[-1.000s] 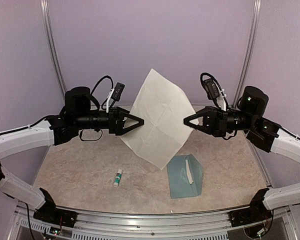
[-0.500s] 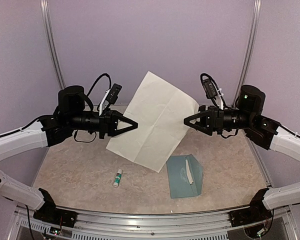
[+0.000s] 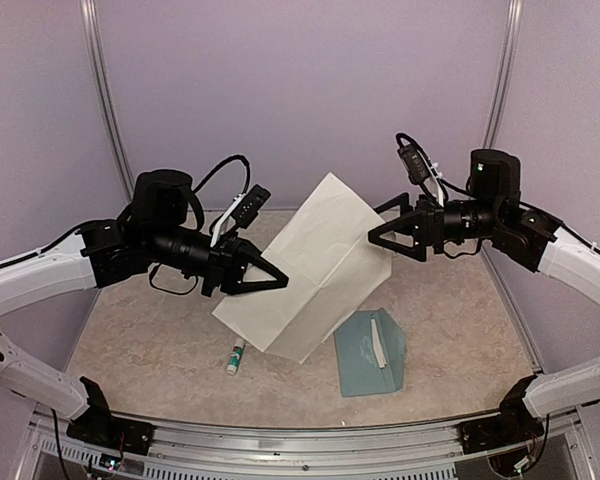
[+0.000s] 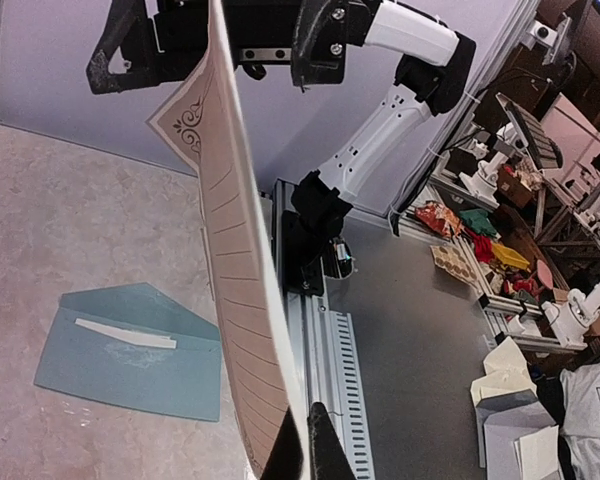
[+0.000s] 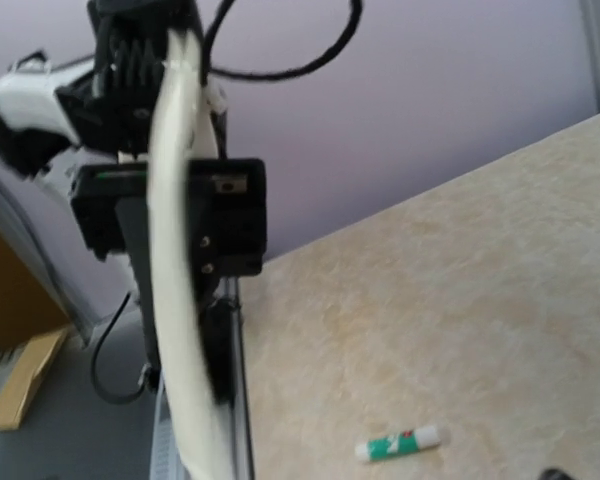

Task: Place the letter into the envelope and seal it

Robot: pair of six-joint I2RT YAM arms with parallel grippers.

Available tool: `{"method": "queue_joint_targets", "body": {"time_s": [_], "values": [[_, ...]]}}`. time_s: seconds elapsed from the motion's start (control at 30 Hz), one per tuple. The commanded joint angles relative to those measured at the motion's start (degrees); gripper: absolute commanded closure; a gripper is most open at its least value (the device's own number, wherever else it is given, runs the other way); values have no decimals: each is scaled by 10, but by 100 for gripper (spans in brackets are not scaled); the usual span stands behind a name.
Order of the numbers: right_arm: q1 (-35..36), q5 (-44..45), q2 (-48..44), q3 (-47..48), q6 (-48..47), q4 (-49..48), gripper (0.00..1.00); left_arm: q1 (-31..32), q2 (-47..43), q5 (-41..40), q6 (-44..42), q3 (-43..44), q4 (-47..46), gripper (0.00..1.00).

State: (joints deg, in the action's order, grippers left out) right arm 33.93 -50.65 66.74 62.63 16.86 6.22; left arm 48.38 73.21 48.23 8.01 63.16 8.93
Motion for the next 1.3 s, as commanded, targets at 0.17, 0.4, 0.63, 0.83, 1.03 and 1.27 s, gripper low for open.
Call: {"method": "queue_joint_targets", "body": {"time_s": [0.17, 0.4, 0.63, 0.83, 1.03, 1.27], "values": [[-4, -118, 28, 45, -112, 137, 9, 13, 31, 14, -40, 49, 77, 100], [6, -166, 55, 65, -137, 175, 39, 20, 55, 17, -50, 65, 96, 100], [14, -140, 68, 64, -154, 196, 100, 17, 61, -9, -46, 69, 84, 100], [1, -7, 36, 47, -91, 140, 100, -28, 13, -194, 5, 20, 5, 20], [-11, 98, 10, 7, -1, 64, 100, -39, -54, -411, 40, -17, -40, 4], [-7, 57, -29, -60, 103, -129, 100, 5, -33, -370, 143, -46, -129, 3]]}}
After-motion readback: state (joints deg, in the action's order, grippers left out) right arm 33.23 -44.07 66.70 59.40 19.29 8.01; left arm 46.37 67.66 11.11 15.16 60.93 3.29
